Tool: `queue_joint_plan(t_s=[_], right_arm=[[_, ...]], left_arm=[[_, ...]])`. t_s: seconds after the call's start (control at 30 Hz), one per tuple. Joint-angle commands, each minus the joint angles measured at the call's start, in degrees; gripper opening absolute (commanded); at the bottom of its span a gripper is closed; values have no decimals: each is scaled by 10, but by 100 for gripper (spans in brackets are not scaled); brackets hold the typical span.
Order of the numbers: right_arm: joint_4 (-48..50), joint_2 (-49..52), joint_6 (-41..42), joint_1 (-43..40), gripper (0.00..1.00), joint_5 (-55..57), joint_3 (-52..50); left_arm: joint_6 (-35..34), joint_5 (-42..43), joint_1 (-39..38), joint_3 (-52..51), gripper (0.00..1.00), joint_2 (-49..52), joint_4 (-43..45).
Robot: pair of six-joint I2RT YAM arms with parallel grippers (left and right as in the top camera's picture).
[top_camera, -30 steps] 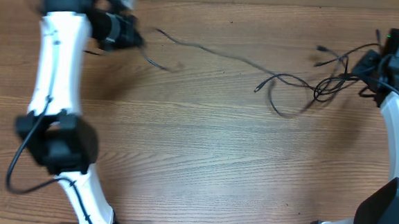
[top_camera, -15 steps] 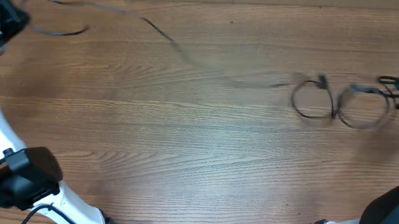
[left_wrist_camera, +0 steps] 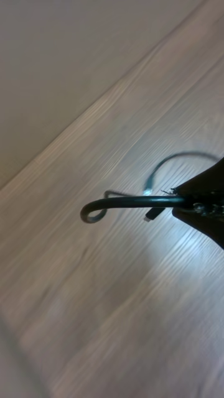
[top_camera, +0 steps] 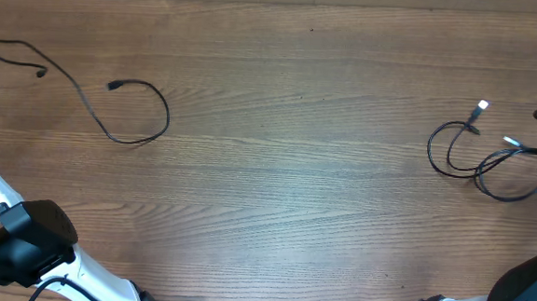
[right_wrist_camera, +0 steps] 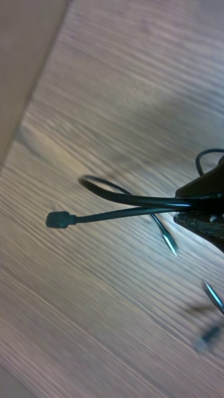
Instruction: Untangle cables
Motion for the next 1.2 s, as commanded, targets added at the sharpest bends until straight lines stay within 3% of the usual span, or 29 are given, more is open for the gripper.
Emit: queue_joint_plan(t_s=[0.0,0.37,0.53,0.73,0.87,1.17], right_arm=[[-6,1,2,16,4,-59,14],[-38,3,2,111,4,-106,13],[-39,3,2,170,4,-106,10],[-28,5,2,233,4,-104,10],[-33,6,2,256,4,-103,10],[-69,7,2,260,4,-103,10]], left_arm=[[-22,-104,2,15,4,-6,27],[-18,-170,1,37,4,-6,291],[-18,-159,1,39,4,1,379],[-7,-54,-16,39,4,74,363],[10,-55,-44,39,4,138,327],[16,-198,-91,39,4,256,258]])
